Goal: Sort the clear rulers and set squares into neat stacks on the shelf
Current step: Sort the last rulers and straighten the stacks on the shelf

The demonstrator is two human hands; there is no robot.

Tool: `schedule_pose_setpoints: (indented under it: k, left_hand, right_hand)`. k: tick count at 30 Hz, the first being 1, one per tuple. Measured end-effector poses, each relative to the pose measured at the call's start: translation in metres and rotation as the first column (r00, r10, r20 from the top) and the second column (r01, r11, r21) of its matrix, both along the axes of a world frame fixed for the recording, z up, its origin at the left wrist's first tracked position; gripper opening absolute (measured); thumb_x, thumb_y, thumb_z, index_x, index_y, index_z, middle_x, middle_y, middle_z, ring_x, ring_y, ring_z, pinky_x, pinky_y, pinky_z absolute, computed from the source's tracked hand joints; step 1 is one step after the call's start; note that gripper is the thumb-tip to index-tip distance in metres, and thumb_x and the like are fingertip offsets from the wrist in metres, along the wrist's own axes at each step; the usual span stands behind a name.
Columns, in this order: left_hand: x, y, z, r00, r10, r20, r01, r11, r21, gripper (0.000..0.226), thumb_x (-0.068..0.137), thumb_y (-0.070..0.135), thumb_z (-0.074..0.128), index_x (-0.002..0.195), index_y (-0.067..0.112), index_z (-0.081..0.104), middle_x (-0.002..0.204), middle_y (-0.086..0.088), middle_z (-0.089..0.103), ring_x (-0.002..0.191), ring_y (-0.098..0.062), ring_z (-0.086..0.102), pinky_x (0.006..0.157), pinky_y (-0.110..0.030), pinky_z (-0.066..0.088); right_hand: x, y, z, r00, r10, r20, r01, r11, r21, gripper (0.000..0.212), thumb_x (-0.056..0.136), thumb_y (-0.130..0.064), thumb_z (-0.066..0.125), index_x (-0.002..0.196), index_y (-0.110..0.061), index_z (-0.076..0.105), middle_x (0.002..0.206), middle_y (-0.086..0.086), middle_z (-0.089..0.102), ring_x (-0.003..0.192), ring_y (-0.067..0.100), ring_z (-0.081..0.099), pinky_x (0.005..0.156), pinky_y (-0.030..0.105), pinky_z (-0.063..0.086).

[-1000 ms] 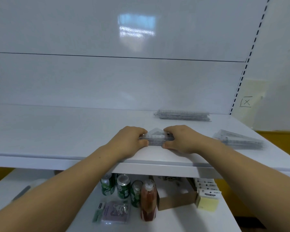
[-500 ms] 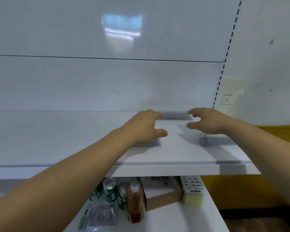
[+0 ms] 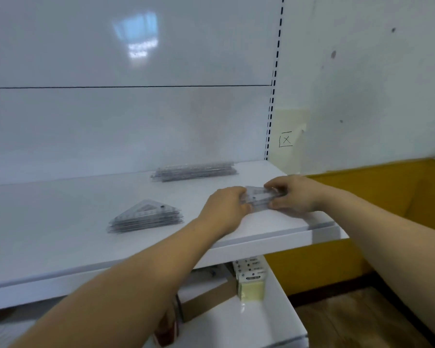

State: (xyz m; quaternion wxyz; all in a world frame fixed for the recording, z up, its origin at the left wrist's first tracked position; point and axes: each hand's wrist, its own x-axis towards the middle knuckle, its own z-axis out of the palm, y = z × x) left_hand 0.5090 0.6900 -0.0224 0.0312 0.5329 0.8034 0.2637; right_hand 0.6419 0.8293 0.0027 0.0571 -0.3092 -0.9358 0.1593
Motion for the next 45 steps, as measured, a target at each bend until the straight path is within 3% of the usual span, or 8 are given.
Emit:
schedule_pose_setpoints:
  k: [5, 8, 11, 15, 23, 33, 36, 45]
  left_hand:
    - [0.002, -0.001, -0.001, 0.998, -0.036, 0.044, 0.037, 0.999, -0.007, 0.053, 0.084, 0.038, 0.066, 0.131, 0.018, 0.051, 0.123, -0.001, 0.060, 0.109, -0.022, 0.056, 0.087, -0.028, 0.043]
    - [0.001, 0.000, -0.002, 0.999, -0.028, -0.045, 0.028, 1.000, 0.013, 0.037, 0.088, 0.035, 0.061, 0.119, 0.017, 0.056, 0.112, -0.003, 0.063, 0.104, -0.025, 0.058, 0.079, -0.030, 0.044]
    - [0.001, -0.001, -0.003, 1.000, 0.020, 0.016, -0.021, 0.999, 0.025, 0.049, 0.086, 0.047, 0.060, 0.119, 0.012, 0.054, 0.108, -0.001, 0.061, 0.100, -0.025, 0.057, 0.078, -0.035, 0.045]
    - [0.000, 0.002, -0.006, 0.999, 0.051, -0.016, -0.050, 0.998, 0.043, 0.034, 0.093, 0.044, 0.048, 0.083, 0.014, 0.059, 0.070, 0.002, 0.054, 0.071, -0.022, 0.052, 0.051, -0.030, 0.030]
    - [0.000, -0.001, -0.006, 0.995, 0.096, 0.008, -0.096, 0.995, 0.005, 0.037, 0.082, 0.047, 0.063, 0.088, 0.010, 0.066, 0.073, -0.002, 0.059, 0.071, -0.021, 0.055, 0.054, -0.029, 0.037]
    - [0.003, -0.004, -0.004, 0.992, 0.076, -0.104, -0.081, 0.996, -0.044, 0.035, 0.092, 0.037, 0.053, 0.075, 0.008, 0.061, 0.064, -0.002, 0.051, 0.065, -0.020, 0.047, 0.050, -0.027, 0.029]
    - [0.005, -0.005, -0.004, 0.994, 0.072, -0.086, -0.075, 0.996, -0.039, 0.036, 0.090, 0.041, 0.056, 0.083, 0.006, 0.065, 0.077, -0.008, 0.061, 0.069, -0.021, 0.052, 0.055, -0.028, 0.035]
    - [0.006, -0.010, -0.004, 0.998, 0.031, 0.047, -0.030, 0.999, -0.013, 0.023, 0.089, 0.030, 0.057, 0.099, 0.013, 0.070, 0.094, -0.005, 0.066, 0.089, -0.023, 0.058, 0.079, -0.034, 0.049]
  right_hand:
    - [-0.004, 0.001, 0.002, 0.998, 0.024, 0.057, -0.024, 1.000, 0.002, 0.065, 0.083, -0.042, 0.066, 0.141, -0.027, 0.042, 0.138, -0.004, 0.050, 0.118, 0.014, 0.049, 0.102, 0.027, 0.035]
    - [-0.004, 0.003, 0.005, 0.999, 0.032, 0.042, -0.032, 0.999, -0.009, 0.064, 0.082, -0.040, 0.069, 0.140, -0.025, 0.044, 0.133, -0.003, 0.053, 0.113, 0.014, 0.051, 0.099, 0.024, 0.036]
    - [-0.001, 0.008, 0.007, 0.999, 0.033, 0.015, -0.031, 0.997, -0.073, 0.058, 0.083, -0.042, 0.068, 0.136, -0.024, 0.050, 0.128, -0.006, 0.056, 0.108, 0.011, 0.052, 0.094, 0.022, 0.036]
    - [-0.003, 0.010, 0.003, 0.999, 0.014, -0.045, -0.016, 0.999, -0.051, 0.050, 0.083, -0.045, 0.066, 0.129, -0.025, 0.057, 0.113, -0.009, 0.059, 0.100, 0.011, 0.054, 0.088, 0.023, 0.037]
    - [0.002, 0.005, 0.002, 0.998, 0.042, 0.052, -0.042, 0.999, -0.010, 0.063, 0.084, -0.040, 0.066, 0.141, -0.027, 0.043, 0.128, -0.007, 0.053, 0.104, 0.010, 0.049, 0.090, 0.021, 0.035]
    - [0.004, 0.005, 0.004, 0.996, 0.055, 0.070, -0.058, 0.997, 0.045, 0.060, 0.086, -0.032, 0.067, 0.140, -0.026, 0.043, 0.122, -0.005, 0.054, 0.099, 0.012, 0.048, 0.088, 0.022, 0.035]
    - [0.004, 0.007, 0.004, 0.996, 0.062, 0.061, -0.065, 0.996, 0.055, 0.060, 0.084, -0.034, 0.069, 0.138, -0.028, 0.044, 0.110, -0.008, 0.051, 0.098, 0.013, 0.050, 0.086, 0.022, 0.036]
    - [0.010, 0.013, -0.001, 0.998, 0.065, 0.002, -0.065, 0.998, 0.003, 0.053, 0.084, -0.030, 0.069, 0.134, -0.025, 0.050, 0.123, -0.006, 0.056, 0.100, 0.011, 0.050, 0.088, 0.022, 0.037]
